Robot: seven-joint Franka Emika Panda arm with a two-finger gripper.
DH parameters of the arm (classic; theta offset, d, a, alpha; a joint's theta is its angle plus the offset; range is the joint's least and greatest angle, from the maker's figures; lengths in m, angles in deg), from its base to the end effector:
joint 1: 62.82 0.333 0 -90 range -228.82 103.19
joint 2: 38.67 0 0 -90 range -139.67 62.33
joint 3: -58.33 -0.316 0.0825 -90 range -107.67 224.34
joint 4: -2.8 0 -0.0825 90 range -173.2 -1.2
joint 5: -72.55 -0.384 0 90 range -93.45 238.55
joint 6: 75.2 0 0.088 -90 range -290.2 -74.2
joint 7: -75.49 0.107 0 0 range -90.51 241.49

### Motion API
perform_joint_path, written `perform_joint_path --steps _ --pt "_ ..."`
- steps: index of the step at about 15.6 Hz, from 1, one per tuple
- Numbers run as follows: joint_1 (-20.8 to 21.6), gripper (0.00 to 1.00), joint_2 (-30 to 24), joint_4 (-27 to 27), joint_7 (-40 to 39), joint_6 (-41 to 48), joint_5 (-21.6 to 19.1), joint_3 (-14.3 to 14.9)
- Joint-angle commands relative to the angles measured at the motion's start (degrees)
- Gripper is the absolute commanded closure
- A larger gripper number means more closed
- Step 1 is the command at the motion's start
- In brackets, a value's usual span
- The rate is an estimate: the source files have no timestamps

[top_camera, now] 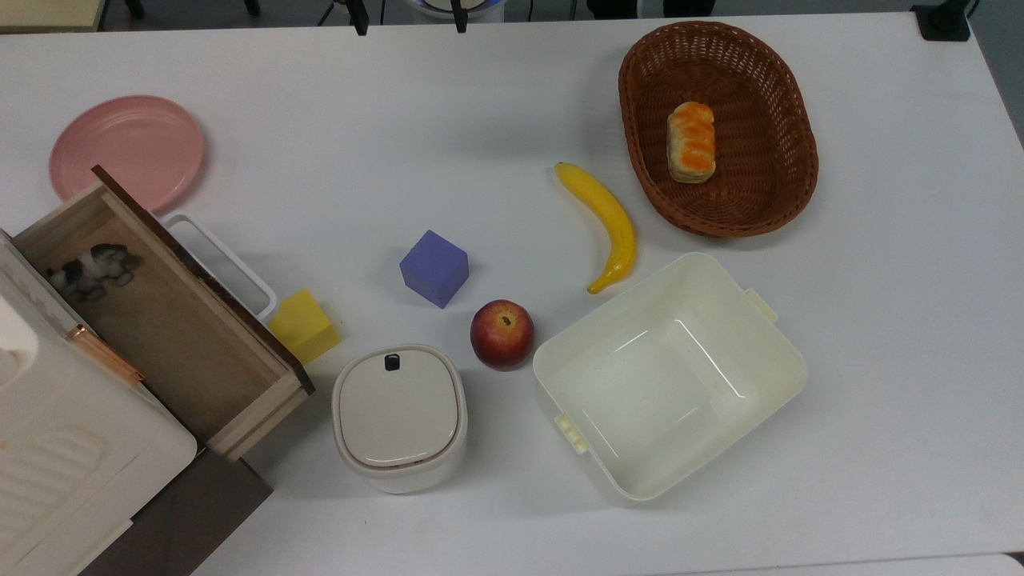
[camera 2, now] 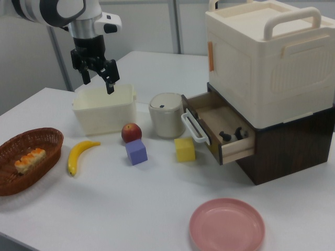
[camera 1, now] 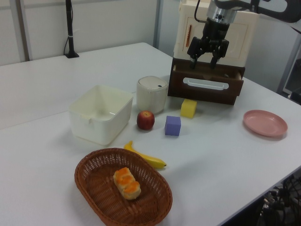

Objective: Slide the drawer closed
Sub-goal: 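Lower the gripper toward the front of the open drawer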

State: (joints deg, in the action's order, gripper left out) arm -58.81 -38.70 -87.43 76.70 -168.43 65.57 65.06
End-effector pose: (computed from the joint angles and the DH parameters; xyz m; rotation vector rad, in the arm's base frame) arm 0.5601 -0.0142 0.6288 -3.0174 0.1090 -0.0823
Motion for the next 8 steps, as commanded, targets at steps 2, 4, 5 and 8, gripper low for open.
perform_joint_path --steps 2,4,5,8 --pt "1.62 0.00 -1.19 -2.93 0.72 -2.75 0.38 -1.98" --pt "1.36 0.00 -1.19 -3.02 0.72 -2.75 0.47 -2.68" --pt "1.18 0.00 -1.28 -2.94 0.81 -2.75 0.47 -2.77" --pt "0.92 0.00 -1.28 -2.76 0.81 -2.66 0.21 -2.77"
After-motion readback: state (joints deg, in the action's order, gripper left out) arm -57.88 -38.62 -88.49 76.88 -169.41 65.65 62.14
